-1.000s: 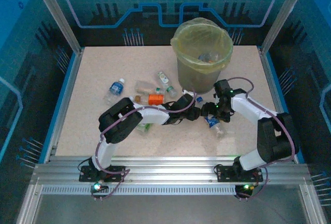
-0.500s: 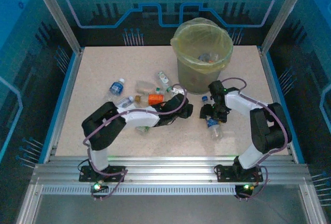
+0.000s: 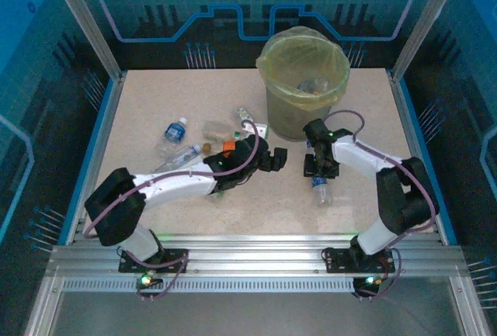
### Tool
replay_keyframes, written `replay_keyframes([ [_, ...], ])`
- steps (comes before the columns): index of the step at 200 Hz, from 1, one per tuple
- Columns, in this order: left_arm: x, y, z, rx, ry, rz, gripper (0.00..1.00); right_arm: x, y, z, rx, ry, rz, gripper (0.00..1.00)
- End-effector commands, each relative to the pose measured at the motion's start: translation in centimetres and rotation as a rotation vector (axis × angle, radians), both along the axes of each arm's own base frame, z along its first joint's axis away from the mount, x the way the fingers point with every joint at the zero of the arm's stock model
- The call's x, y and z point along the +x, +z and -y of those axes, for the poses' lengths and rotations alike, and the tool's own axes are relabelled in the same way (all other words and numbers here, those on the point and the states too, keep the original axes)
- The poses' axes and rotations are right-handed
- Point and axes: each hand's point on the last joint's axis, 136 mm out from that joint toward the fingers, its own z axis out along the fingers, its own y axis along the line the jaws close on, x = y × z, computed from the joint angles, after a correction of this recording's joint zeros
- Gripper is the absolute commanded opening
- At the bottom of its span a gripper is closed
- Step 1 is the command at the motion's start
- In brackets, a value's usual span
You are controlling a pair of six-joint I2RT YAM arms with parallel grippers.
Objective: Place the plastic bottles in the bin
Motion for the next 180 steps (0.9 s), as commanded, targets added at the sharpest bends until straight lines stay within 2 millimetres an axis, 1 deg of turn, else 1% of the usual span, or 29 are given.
replay_keyframes([
  [1,-0.4,1.3,-2.0,0.007,0.034,0.027,0.99,0.3,4.8,1.4,-0.077,-0.027,0.119,0.38],
  [21,-0.7,2.6,-3.0,0.0,0.053,0.047,0.99,0.3,7.7,1.7,-0.065,-0.04,0.202,0.35],
  [37,-1.0,3.5,-3.8,-0.006,0.063,0.065,0.99,0.3,10.6,1.8,-0.034,-0.042,0.286,0.35],
  [51,-1.2,4.5,-4.5,-0.021,0.076,0.083,0.99,0.4,13.6,1.9,-0.008,-0.037,0.373,0.35],
  [75,-1.7,6.1,-6.1,-0.047,0.107,0.128,0.99,0.9,19.7,1.9,0.035,-0.012,0.544,0.35],
  [106,-2.3,7.8,-8.0,-0.067,0.144,0.182,0.99,2.2,28.2,1.4,0.096,0.027,0.78,0.34],
  [129,-2.5,8.5,-9.2,-0.067,0.168,0.212,0.99,3.9,33.6,0.6,0.129,0.059,0.941,0.33],
  [143,-2.7,8.7,-9.7,-0.063,0.177,0.221,0.99,5.4,36.2,-0.2,0.129,0.091,1.009,0.33],
  [160,-3.0,8.8,-10.2,-0.068,0.187,0.227,0.99,7.6,38.6,-0.8,0.097,0.115,1.059,0.34],
  [180,-3.3,8.7,-10.5,-0.082,0.187,0.228,0.99,10.7,40.6,-1.9,0.067,0.137,1.102,0.34],
])
